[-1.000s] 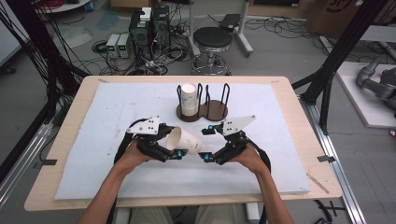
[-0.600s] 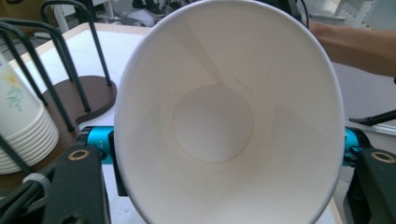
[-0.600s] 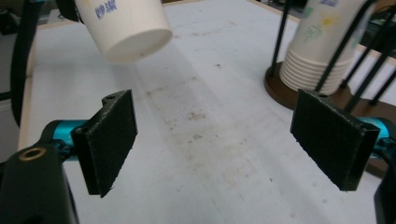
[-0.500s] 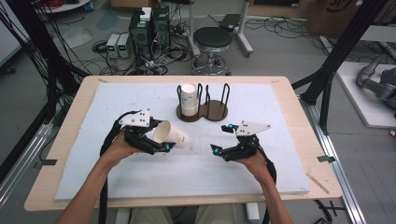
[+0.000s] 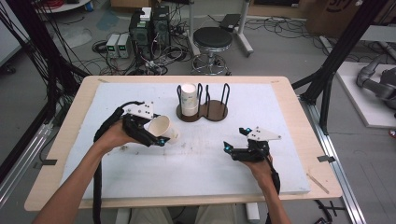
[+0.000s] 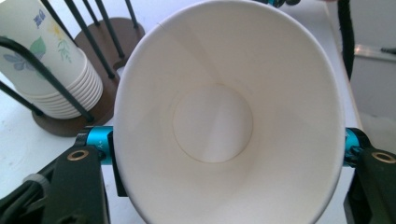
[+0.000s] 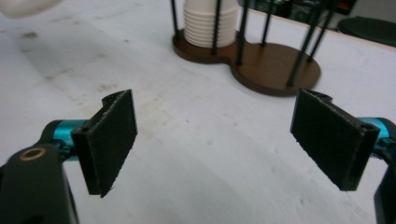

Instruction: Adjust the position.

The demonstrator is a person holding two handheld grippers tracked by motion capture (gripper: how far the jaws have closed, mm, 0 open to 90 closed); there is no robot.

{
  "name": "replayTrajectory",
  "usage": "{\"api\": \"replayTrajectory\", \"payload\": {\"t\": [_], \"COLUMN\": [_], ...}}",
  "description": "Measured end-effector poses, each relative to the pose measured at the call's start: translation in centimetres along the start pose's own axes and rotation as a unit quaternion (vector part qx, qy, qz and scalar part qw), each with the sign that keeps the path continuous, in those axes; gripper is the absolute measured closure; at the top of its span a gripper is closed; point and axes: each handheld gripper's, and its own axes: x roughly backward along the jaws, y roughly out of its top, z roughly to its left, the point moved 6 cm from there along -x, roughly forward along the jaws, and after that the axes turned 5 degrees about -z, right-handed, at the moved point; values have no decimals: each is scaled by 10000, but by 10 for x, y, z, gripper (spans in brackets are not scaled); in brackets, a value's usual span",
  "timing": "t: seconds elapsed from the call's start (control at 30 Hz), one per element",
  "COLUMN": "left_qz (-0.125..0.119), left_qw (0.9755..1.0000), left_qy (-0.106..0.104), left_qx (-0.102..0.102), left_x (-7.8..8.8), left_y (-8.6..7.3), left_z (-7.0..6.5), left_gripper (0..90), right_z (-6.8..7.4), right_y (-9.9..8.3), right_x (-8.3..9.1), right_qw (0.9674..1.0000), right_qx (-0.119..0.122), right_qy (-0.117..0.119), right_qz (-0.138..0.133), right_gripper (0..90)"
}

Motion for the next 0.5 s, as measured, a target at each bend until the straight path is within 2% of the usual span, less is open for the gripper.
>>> {"api": "replayTrajectory", "payload": {"t": [0.03, 0.1, 0.13, 0.2, 0.27, 0.37, 0.5], "left_qz": [90, 251, 334, 397, 581, 705, 797], "left_qw": [10000, 9997, 9994, 9992, 9982, 9974, 9967], "left_qy": [-19, -35, -34, -46, -22, 11, 7], "left_qx": [-36, -59, -73, -91, -123, -154, -159], "left_x": [0, 0, 0, 0, 1, 2, 2], "left_y": [1, 4, 5, 6, 6, 5, 6], "left_z": [2, 4, 7, 9, 14, 18, 21], "left_gripper": [303, 303, 302, 302, 302, 302, 302], "right_z": [-3, -5, -8, -10, -14, -16, -18], "right_y": [-3, -6, -11, -13, -20, -21, -22], "right_x": [0, 1, 2, 2, 3, 3, 3], "right_qw": [9999, 9997, 9990, 9988, 9975, 9969, 9965], "right_qx": [-7, -11, -20, -38, -87, -141, -89], "right_qy": [-142, -234, -415, -459, -670, -739, -789], "right_qz": [38, 69, 141, 154, 222, 236, 250], "right_gripper": [151, 151, 151, 151, 151, 151, 151]}}
